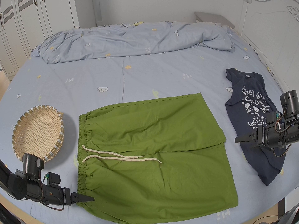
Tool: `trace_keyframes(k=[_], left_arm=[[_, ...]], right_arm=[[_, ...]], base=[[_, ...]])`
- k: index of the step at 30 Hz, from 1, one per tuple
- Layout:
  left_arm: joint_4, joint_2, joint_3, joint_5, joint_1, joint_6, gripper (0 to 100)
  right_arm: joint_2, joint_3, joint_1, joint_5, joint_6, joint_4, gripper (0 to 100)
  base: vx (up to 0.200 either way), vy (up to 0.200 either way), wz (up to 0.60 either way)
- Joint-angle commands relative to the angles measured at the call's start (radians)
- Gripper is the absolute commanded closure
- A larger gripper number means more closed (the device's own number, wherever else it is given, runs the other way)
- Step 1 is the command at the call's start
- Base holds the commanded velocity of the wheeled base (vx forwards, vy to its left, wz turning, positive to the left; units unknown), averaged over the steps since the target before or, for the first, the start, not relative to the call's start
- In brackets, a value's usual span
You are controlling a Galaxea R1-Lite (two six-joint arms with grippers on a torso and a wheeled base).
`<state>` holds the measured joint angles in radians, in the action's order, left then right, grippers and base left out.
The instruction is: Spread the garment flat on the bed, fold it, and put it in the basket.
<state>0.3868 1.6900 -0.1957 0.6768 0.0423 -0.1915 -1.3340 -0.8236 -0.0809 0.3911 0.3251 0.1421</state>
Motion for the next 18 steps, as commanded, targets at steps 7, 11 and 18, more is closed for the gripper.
trace_keyframes(k=[7, 11, 18], left_arm=[[0.001, 0.023, -0.011, 0.106, 0.005, -0.016, 0], [0.001, 0.023, -0.010, 0.107, 0.007, -0.016, 0], [0.001, -0.009, -0.002, 0.107, 0.030, -0.016, 100]], right_arm=[[0.009, 0.018, -0.002, 0.000, -0.001, -0.001, 0], [0.021, 0.032, 0.000, 0.000, -0.001, -0.001, 0], [0.033, 0.034, -0.002, 0.000, -0.001, -0.001, 0]], base=[[0.000, 0.000, 0.00], [0.000, 0.000, 0.00], [0.000, 0.000, 0.00]])
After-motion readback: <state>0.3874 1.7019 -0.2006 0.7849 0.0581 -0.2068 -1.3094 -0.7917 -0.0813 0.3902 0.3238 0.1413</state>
